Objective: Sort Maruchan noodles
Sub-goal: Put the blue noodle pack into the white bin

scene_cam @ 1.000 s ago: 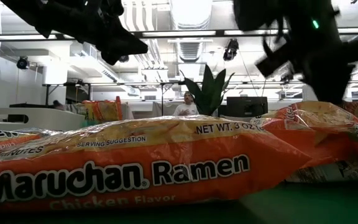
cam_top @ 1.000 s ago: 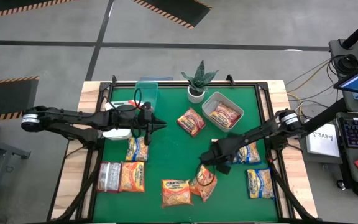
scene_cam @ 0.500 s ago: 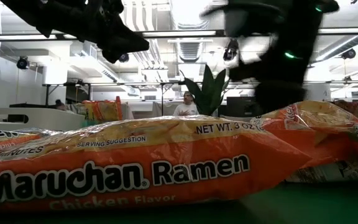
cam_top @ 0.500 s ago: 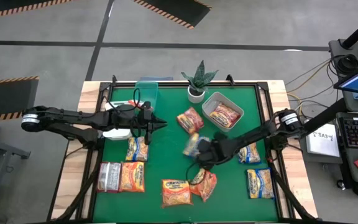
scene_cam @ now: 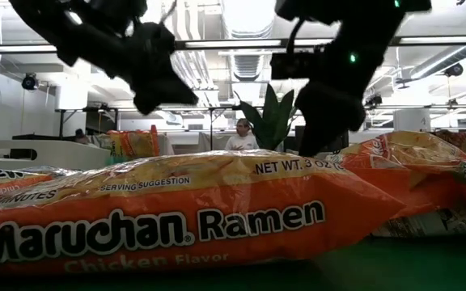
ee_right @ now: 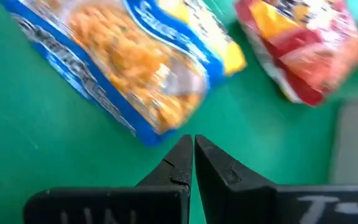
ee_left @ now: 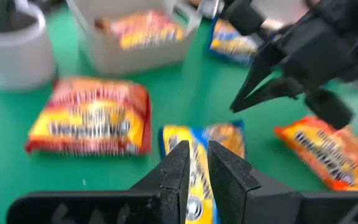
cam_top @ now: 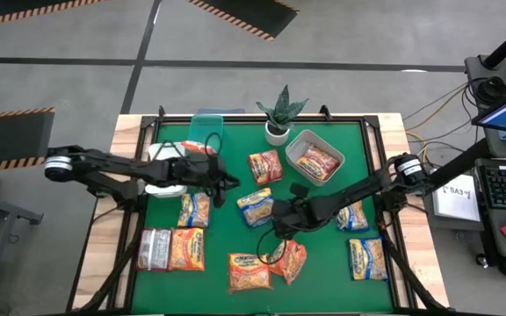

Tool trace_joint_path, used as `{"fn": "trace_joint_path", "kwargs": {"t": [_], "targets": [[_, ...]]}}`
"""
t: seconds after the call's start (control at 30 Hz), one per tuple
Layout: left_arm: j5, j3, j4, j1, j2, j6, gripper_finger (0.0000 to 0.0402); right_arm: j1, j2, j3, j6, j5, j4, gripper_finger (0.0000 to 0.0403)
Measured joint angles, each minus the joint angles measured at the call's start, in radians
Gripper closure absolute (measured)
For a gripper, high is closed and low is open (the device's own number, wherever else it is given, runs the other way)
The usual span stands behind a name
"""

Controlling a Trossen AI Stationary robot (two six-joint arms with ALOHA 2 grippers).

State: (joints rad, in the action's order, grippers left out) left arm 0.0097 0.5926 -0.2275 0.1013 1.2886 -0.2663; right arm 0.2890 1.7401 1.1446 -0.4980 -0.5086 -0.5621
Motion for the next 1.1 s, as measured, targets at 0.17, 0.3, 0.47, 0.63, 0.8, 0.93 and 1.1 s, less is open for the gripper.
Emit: {"fn": "trace_joint_path", "kwargs": {"t": [0.17, 0.3, 0.47, 0.63, 0.8, 0.93, 1.1], "targets": [[0.015, 0.005, 0.0, 0.0, 0.097, -0.078, 0.036, -0.035, 0.0, -0.135, 0.079, -0.001, 0.341, 0.0394], [0.082, 0.019, -0.004, 0.001, 0.16, -0.13, 0.0347, -0.068, 0.0, -0.21, 0.117, 0.001, 0.501, 0.0394], [0.109, 0.042, 0.007, 0.0, 0.225, -0.174, 0.0299, -0.107, 0.0, -0.274, 0.119, 0.041, 0.62, 0.0394], [0.113, 0.061, 0.019, 0.0, 0.271, -0.238, 0.0237, -0.108, 0.004, -0.33, 0.114, 0.064, 0.679, 0.0394], [0.113, 0.077, 0.019, 0.001, 0.296, -0.301, 0.0182, -0.108, 0.008, -0.369, 0.098, 0.062, 0.722, 0.0394], [0.109, 0.107, 0.017, 0.001, 0.334, -0.342, 0.015, -0.108, 0.007, -0.371, 0.106, 0.064, 0.73, 0.0394], [0.108, 0.147, 0.022, 0.001, 0.394, -0.347, 0.0124, -0.108, 0.008, -0.372, 0.117, 0.067, 0.743, 0.0394]]}}
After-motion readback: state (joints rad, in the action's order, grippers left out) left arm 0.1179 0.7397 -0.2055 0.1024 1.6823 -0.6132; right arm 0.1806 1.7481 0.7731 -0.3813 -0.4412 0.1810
